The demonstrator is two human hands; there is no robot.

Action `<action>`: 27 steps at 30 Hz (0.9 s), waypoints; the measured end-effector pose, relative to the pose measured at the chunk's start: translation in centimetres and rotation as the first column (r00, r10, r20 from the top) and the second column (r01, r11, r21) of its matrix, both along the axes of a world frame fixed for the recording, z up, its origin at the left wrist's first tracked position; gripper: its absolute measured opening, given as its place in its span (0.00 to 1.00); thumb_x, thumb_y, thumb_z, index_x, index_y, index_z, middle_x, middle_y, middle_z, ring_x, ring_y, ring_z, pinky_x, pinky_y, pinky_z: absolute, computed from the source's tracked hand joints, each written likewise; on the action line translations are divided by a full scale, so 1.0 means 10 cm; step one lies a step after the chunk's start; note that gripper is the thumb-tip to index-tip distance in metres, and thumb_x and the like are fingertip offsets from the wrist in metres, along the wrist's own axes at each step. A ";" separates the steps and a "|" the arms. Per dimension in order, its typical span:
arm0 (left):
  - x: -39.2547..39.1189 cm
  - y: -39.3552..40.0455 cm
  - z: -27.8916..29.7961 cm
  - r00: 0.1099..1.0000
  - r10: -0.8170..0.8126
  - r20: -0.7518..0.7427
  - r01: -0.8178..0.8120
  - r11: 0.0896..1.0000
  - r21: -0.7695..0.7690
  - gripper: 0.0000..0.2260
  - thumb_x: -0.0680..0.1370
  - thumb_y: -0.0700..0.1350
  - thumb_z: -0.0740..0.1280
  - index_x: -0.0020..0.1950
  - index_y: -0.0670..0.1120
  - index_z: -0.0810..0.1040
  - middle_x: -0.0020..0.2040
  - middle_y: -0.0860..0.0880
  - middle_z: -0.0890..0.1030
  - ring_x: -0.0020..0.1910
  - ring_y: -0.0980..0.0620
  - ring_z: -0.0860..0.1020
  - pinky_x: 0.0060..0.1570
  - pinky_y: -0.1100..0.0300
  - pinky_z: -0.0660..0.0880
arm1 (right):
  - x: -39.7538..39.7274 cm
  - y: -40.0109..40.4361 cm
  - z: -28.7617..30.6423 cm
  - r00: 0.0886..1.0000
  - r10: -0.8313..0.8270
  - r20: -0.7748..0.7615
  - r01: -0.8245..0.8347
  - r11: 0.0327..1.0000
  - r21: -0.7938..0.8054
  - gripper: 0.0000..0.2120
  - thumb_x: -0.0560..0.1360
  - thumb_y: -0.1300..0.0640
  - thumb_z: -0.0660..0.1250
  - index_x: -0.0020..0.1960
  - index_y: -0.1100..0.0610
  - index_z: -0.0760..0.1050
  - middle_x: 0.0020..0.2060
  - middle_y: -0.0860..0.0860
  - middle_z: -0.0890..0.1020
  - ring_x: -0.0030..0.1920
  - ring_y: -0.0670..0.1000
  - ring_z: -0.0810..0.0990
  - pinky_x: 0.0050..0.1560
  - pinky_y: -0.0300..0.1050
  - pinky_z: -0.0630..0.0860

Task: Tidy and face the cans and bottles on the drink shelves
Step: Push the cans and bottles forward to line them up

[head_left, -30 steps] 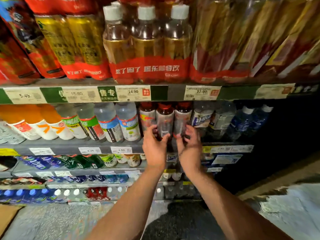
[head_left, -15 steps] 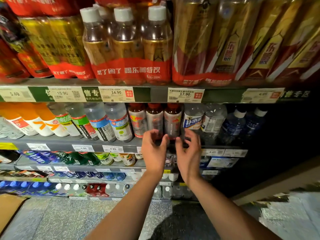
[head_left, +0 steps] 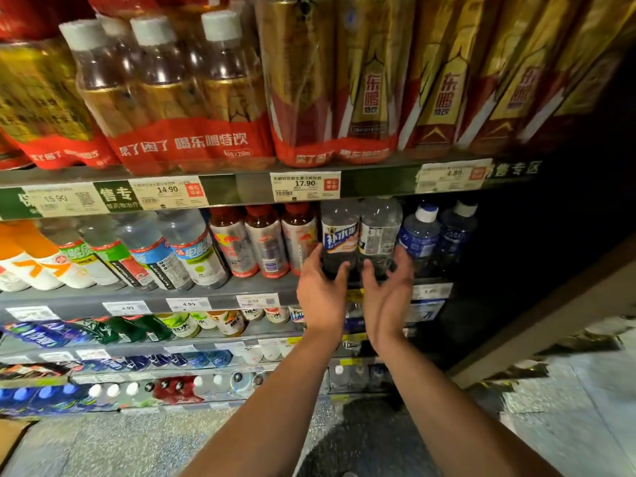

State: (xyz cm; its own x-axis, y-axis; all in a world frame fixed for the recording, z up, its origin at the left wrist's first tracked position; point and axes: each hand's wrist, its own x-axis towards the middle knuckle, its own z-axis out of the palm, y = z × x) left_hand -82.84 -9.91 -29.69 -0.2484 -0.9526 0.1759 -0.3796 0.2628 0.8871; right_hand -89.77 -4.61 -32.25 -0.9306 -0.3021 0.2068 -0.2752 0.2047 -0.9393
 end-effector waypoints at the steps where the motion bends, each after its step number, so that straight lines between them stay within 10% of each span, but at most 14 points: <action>1: 0.00 0.00 -0.01 1.000 0.011 -0.002 -0.011 1.000 0.002 0.25 0.76 0.48 0.74 0.72 0.46 0.74 0.66 0.49 0.80 0.64 0.51 0.78 0.64 0.54 0.76 | -0.01 -0.01 0.02 0.999 -0.010 -0.038 0.012 0.999 0.031 0.34 0.75 0.41 0.67 0.75 0.53 0.62 0.70 0.54 0.72 0.70 0.53 0.72 0.69 0.55 0.73; 19: -0.01 0.11 -0.08 0.991 0.052 -0.126 -0.055 0.998 -0.027 0.13 0.76 0.46 0.74 0.60 0.49 0.80 0.53 0.54 0.82 0.51 0.57 0.80 0.53 0.55 0.80 | -0.11 0.20 0.15 0.997 0.013 -0.081 -0.018 0.998 -0.057 0.21 0.79 0.57 0.69 0.70 0.60 0.69 0.61 0.54 0.77 0.60 0.47 0.76 0.59 0.38 0.75; 27: -0.63 0.58 -0.10 0.932 -0.363 -0.013 0.364 0.930 0.046 0.21 0.76 0.45 0.73 0.69 0.46 0.76 0.60 0.50 0.82 0.57 0.54 0.81 0.57 0.54 0.79 | -0.80 0.65 0.02 0.984 -0.163 -0.073 0.163 0.987 -0.012 0.26 0.76 0.52 0.68 0.70 0.62 0.69 0.64 0.60 0.75 0.65 0.61 0.75 0.65 0.60 0.73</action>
